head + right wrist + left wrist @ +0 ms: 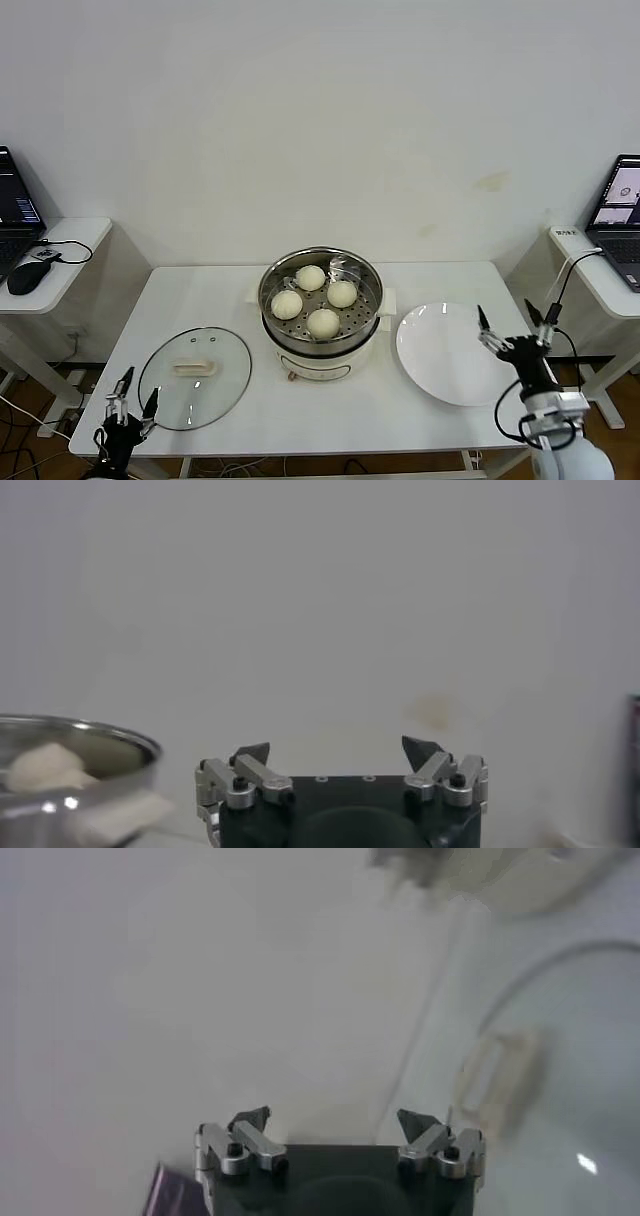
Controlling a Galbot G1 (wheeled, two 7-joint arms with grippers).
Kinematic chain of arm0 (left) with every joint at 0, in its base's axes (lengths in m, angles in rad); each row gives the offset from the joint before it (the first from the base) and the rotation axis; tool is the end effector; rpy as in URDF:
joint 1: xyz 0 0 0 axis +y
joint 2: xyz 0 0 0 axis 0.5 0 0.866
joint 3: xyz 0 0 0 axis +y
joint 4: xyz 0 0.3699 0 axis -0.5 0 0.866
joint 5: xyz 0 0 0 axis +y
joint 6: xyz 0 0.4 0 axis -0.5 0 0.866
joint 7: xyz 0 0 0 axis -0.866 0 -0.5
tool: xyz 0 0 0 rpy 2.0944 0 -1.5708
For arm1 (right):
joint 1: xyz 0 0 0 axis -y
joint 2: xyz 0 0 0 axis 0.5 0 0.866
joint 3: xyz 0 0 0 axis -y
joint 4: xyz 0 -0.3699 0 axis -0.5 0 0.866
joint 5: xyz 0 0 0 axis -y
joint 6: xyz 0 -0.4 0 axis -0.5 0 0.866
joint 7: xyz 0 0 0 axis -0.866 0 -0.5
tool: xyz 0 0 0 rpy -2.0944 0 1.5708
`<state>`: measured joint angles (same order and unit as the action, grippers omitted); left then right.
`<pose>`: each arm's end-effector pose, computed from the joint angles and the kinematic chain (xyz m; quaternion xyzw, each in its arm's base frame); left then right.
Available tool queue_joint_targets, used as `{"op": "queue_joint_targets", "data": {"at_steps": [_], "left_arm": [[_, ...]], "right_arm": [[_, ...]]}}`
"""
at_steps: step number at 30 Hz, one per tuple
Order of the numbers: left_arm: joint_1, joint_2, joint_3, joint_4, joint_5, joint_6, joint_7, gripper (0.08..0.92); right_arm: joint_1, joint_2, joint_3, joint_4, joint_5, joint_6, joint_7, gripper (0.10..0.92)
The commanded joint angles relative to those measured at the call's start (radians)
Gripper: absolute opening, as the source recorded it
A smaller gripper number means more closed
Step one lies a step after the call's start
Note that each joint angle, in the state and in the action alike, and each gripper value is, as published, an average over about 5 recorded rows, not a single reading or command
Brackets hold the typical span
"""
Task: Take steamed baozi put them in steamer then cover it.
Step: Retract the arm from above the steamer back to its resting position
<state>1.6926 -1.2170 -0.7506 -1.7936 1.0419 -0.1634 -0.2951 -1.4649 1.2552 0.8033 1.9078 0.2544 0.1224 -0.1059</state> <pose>0.1631 0.1799 -0.4153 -0.0113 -0.7524 -0.6583 0.0180 0.2531 -0.1728 -0.3241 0.0152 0.9958 -0.0767 0.0484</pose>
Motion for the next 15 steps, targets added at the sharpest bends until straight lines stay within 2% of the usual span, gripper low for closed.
{"op": "queue_joint_targets", "data": {"at_steps": [1,15], "left_arm": [[-0.08,0.021,0.035,0.061,0.27,-0.045,0.019,0.823],[-0.246,0.059,0.11,0.217,0.265,-0.056,0.046,0.823]], "right_arm": [[-0.101,0.081,0.111,0.016,-0.013,0.024,0.007,0.823],[-0.139,0.093,0.142,0.044,0.0,0.016,0.003,0.823]]}}
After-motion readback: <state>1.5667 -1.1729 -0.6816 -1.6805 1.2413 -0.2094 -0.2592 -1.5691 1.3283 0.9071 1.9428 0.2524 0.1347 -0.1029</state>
